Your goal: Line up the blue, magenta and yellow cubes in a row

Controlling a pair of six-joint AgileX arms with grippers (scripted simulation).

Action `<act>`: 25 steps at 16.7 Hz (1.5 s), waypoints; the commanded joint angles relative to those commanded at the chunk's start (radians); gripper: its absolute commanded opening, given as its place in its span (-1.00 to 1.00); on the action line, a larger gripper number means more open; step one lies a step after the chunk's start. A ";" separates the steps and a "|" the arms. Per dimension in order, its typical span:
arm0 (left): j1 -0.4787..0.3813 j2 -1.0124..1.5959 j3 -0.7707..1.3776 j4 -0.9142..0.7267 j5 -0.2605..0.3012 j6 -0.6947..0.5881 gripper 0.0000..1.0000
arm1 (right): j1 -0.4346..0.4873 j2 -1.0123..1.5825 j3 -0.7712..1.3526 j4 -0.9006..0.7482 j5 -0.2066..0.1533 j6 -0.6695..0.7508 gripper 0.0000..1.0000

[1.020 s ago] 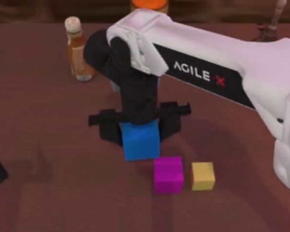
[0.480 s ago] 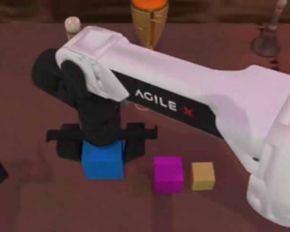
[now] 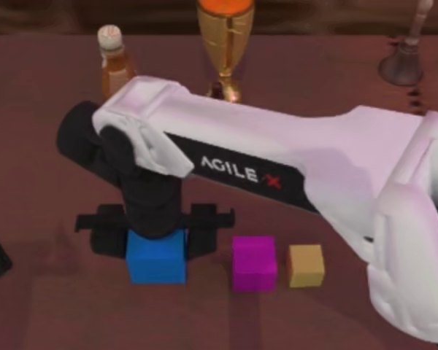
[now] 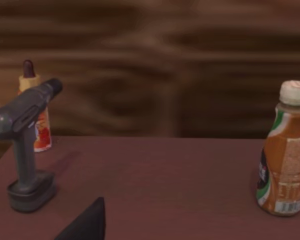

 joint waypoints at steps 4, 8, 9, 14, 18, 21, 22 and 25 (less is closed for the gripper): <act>0.000 0.000 0.000 0.000 0.000 0.000 1.00 | 0.004 0.014 -0.089 0.095 0.000 0.002 -1.00; 0.000 0.000 0.000 0.000 0.000 0.000 1.00 | 0.004 0.014 -0.090 0.096 0.000 0.002 -0.85; 0.000 0.000 0.000 0.000 0.000 0.000 1.00 | 0.004 0.014 -0.090 0.096 0.000 0.002 -0.70; 0.000 0.000 0.000 0.000 0.000 0.000 1.00 | 0.004 0.014 -0.090 0.096 0.000 0.002 0.06; 0.000 0.000 0.000 0.000 0.000 0.000 1.00 | 0.004 0.014 -0.090 0.096 0.000 0.002 0.66; 0.000 0.000 0.000 0.000 0.000 0.000 1.00 | 0.004 0.014 -0.090 0.096 0.000 0.002 1.00; 0.000 0.000 0.000 0.000 0.000 0.000 1.00 | 0.004 0.014 -0.090 0.096 0.000 0.002 1.00; 0.000 0.000 0.000 0.000 0.000 0.000 1.00 | 0.004 0.014 -0.090 0.096 0.000 0.002 1.00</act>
